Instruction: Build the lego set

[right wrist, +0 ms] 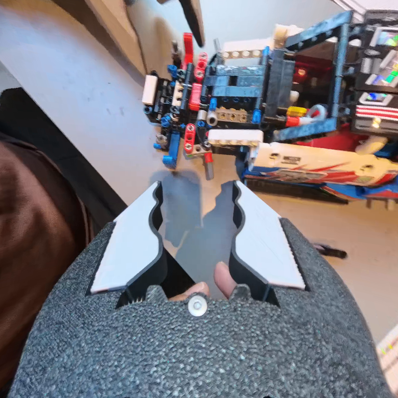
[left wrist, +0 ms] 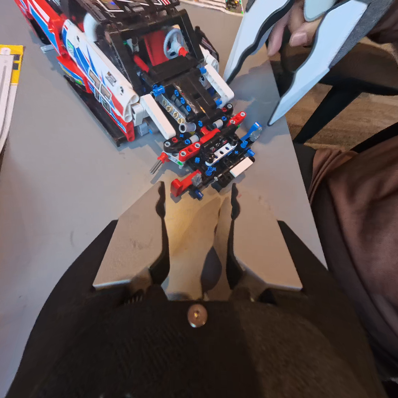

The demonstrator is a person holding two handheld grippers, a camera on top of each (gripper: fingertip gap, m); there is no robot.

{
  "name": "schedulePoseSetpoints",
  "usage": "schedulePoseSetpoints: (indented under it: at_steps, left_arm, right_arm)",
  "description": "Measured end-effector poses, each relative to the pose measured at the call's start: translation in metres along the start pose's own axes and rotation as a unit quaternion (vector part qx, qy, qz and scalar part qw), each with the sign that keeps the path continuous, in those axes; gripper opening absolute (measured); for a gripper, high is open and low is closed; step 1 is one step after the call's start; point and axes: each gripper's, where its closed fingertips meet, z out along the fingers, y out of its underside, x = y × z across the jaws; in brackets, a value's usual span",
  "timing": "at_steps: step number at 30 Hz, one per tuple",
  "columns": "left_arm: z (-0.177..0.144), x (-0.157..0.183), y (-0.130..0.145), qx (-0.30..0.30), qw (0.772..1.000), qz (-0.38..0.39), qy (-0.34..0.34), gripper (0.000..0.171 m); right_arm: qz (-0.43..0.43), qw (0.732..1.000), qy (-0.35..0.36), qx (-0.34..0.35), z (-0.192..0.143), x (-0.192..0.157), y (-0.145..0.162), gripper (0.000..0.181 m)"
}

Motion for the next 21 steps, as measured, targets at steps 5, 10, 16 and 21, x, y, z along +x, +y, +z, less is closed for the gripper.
schedulePoseSetpoints:
  at_steps: [5, 10, 16, 21]
  left_arm:
    - [0.010, 0.002, 0.006, -0.034, 0.998, 0.031, -0.032, 0.058]
    - [0.012, 0.013, 0.008, -0.034, 0.999, 0.029, -0.026, 0.065]
    - [0.013, 0.019, 0.007, -0.034, 0.999, 0.031, -0.023, 0.061]
    - [0.012, 0.021, 0.007, -0.027, 1.000, 0.011, -0.011, 0.064]
  right_arm:
    - [-0.012, 0.998, -0.063, 0.016, 0.004, -0.022, -0.006, 0.066]
    - [-0.012, 0.996, -0.076, 0.037, -0.006, -0.030, -0.007, 0.068]
    - [0.001, 0.995, -0.077, 0.064, -0.009, -0.036, -0.001, 0.074]
    - [0.040, 0.991, -0.014, 0.126, -0.037, -0.005, 0.002, 0.077]
